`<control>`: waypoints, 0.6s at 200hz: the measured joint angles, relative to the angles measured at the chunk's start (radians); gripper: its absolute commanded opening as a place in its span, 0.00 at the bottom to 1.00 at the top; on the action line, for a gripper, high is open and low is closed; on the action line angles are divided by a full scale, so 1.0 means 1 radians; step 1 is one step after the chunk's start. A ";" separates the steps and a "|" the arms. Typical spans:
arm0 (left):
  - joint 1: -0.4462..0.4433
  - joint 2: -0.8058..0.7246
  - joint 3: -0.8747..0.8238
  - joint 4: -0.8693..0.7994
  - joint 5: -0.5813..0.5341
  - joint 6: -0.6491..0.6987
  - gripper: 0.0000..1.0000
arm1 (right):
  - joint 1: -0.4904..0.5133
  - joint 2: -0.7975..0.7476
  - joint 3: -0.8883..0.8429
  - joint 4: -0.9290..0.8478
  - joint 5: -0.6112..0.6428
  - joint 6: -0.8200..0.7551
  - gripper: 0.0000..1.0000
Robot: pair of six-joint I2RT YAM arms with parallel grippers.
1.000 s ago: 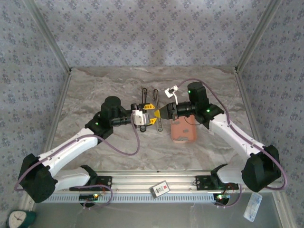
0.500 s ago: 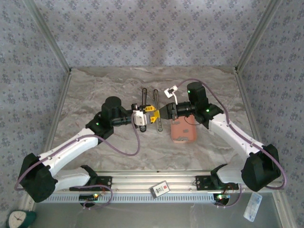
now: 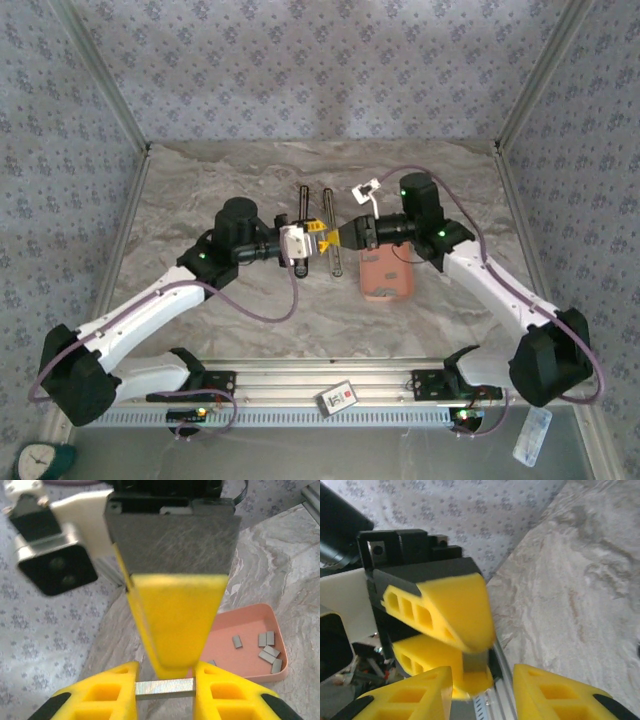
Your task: Load the staples into the stapler
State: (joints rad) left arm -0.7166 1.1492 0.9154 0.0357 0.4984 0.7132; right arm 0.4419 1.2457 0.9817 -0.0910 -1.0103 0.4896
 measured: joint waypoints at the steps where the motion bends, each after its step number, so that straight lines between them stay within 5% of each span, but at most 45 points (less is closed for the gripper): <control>1: 0.000 0.000 0.002 -0.003 -0.002 -0.002 0.24 | -0.002 -0.002 -0.001 0.000 0.001 0.000 0.42; 51: -0.008 0.012 0.161 -0.339 -0.179 -0.311 0.23 | -0.071 -0.105 -0.027 -0.098 0.159 -0.019 0.41; 120: -0.011 0.214 0.263 -0.830 -0.339 -0.827 0.28 | 0.000 -0.016 -0.025 -0.350 0.480 -0.030 0.40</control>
State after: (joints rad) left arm -0.7280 1.3632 1.1786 -0.7944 0.1593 -0.1135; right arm 0.4416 1.2297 0.9565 -0.4412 -0.5308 0.4595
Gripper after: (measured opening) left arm 0.287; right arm 0.401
